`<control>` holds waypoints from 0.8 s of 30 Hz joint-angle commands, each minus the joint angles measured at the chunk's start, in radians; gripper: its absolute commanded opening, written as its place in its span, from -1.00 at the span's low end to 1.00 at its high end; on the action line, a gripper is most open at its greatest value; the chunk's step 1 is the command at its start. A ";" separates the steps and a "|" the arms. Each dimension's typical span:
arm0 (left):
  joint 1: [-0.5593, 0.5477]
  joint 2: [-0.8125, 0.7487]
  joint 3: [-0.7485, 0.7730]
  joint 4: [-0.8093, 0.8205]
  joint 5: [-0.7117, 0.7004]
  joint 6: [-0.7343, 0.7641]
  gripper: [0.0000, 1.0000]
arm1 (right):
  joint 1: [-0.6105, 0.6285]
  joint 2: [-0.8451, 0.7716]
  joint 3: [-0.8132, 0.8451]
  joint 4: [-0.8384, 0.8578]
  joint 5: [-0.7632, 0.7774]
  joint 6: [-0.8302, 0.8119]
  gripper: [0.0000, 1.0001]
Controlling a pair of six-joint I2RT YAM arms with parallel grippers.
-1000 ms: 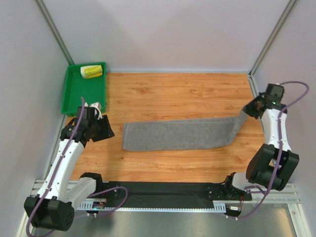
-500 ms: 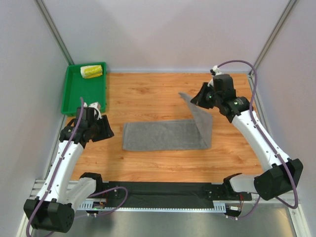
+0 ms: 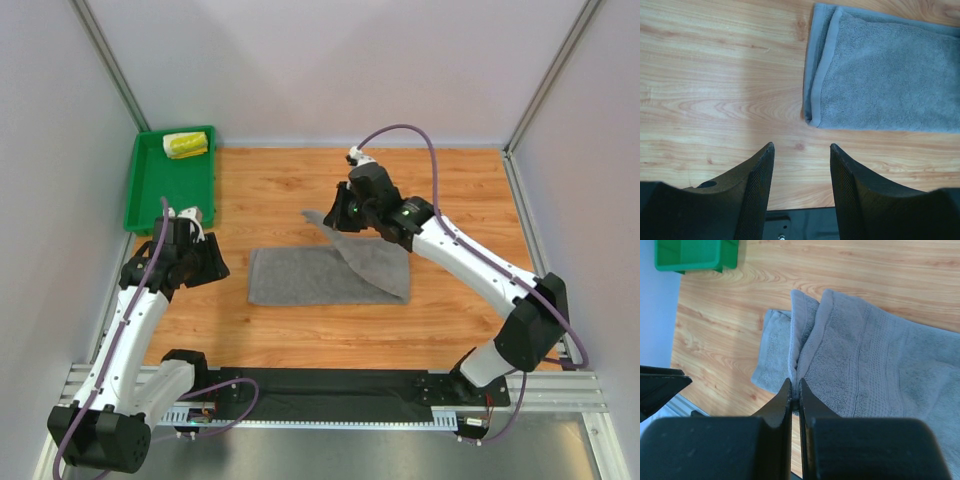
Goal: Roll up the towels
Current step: Fold the towel
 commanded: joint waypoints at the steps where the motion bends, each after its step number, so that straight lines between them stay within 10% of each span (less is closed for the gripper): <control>1: -0.007 -0.017 0.004 0.019 -0.009 -0.001 0.10 | 0.039 0.036 0.100 0.073 0.071 0.015 -1.00; 24: -0.007 -0.011 0.006 0.010 -0.037 -0.003 0.10 | 0.381 0.418 0.194 0.188 0.076 -0.076 -1.00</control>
